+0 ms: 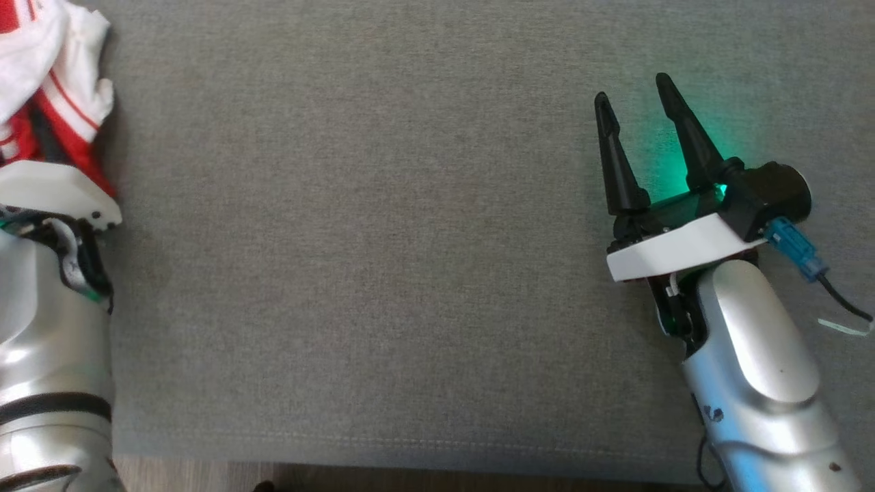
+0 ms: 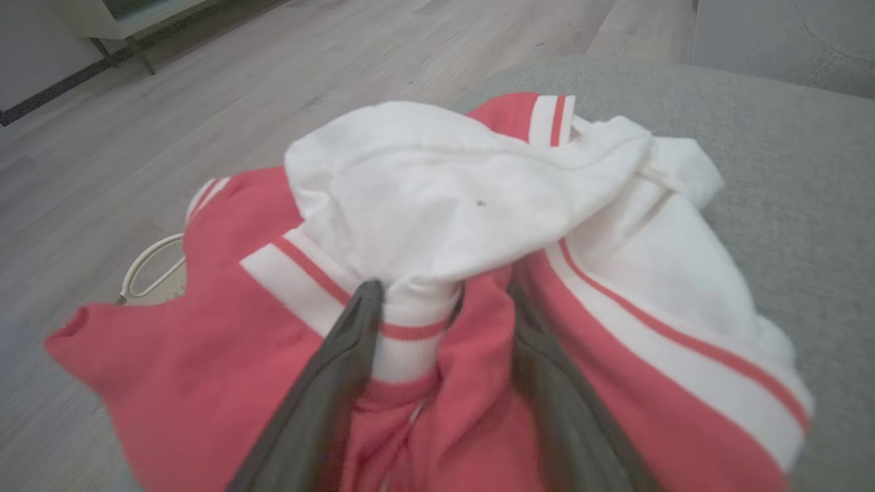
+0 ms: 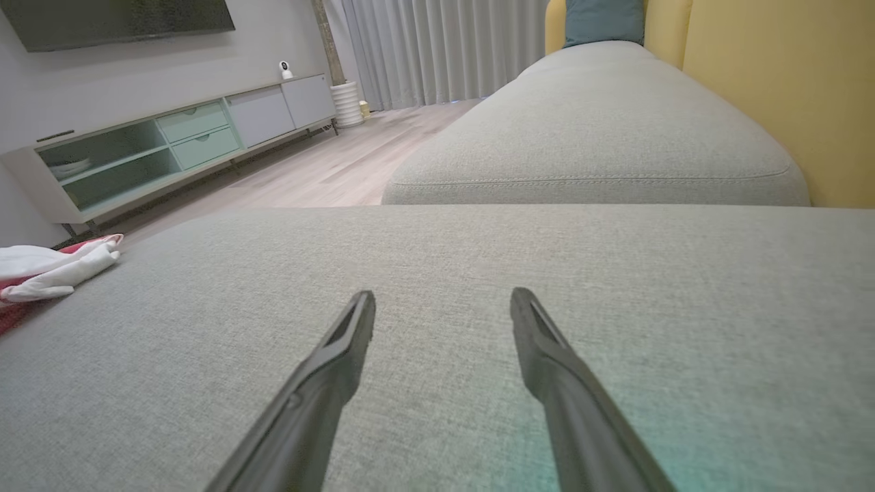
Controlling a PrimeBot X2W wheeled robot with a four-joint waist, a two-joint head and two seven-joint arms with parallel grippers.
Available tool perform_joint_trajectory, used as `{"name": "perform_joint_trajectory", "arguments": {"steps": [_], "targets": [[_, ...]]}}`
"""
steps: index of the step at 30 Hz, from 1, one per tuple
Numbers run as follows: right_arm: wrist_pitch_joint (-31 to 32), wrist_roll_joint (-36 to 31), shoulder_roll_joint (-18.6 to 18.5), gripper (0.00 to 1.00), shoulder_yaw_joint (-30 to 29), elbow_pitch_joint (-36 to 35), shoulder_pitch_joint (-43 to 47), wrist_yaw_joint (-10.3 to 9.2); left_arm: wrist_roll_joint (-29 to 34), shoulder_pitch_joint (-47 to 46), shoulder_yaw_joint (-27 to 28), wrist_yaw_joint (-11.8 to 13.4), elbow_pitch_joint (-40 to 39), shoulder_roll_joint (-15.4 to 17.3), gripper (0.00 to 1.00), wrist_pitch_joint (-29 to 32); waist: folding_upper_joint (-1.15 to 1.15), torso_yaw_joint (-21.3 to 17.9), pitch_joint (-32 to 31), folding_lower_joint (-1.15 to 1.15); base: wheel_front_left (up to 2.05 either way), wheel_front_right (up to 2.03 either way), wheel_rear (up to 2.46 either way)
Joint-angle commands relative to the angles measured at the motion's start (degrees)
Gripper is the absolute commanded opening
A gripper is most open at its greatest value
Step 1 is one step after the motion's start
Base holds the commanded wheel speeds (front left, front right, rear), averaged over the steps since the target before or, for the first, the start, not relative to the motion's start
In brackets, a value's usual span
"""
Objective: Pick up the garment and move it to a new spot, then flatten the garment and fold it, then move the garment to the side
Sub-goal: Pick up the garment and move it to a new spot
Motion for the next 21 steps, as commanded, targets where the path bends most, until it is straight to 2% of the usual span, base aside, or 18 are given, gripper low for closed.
{"name": "perform_joint_trajectory", "arguments": {"steps": [1,5,11,21], "targets": [[0.1,0.0,0.9,1.0,0.8,-2.1,-0.2,-0.05,0.2,-0.6,1.3,-0.3,-0.5,3.5,0.0,-0.3,0.0,-0.5,-0.3,-0.01,0.0,0.0,0.0],[-0.2,0.6,1.0,1.0,0.4,-1.7,0.4,-0.05,0.6,-1.0,0.9,-1.8,-3.2,3.4,0.0,-0.3,0.0,-0.9,-1.6,-0.01,0.0,0.0,0.0],[-0.6,2.1,1.1,1.0,0.8,-0.2,1.1,-0.05,1.9,-0.7,-0.4,-5.3,-13.7,2.1,0.0,-0.3,0.0,-2.0,-4.2,-0.01,0.0,0.0,0.0],[-0.9,6.7,1.2,1.0,1.1,0.8,2.8,-0.05,3.9,1.1,-8.0,-9.7,-27.2,-6.0,0.0,-0.3,0.0,-7.4,-8.7,-0.01,0.0,0.0,0.0]]}}
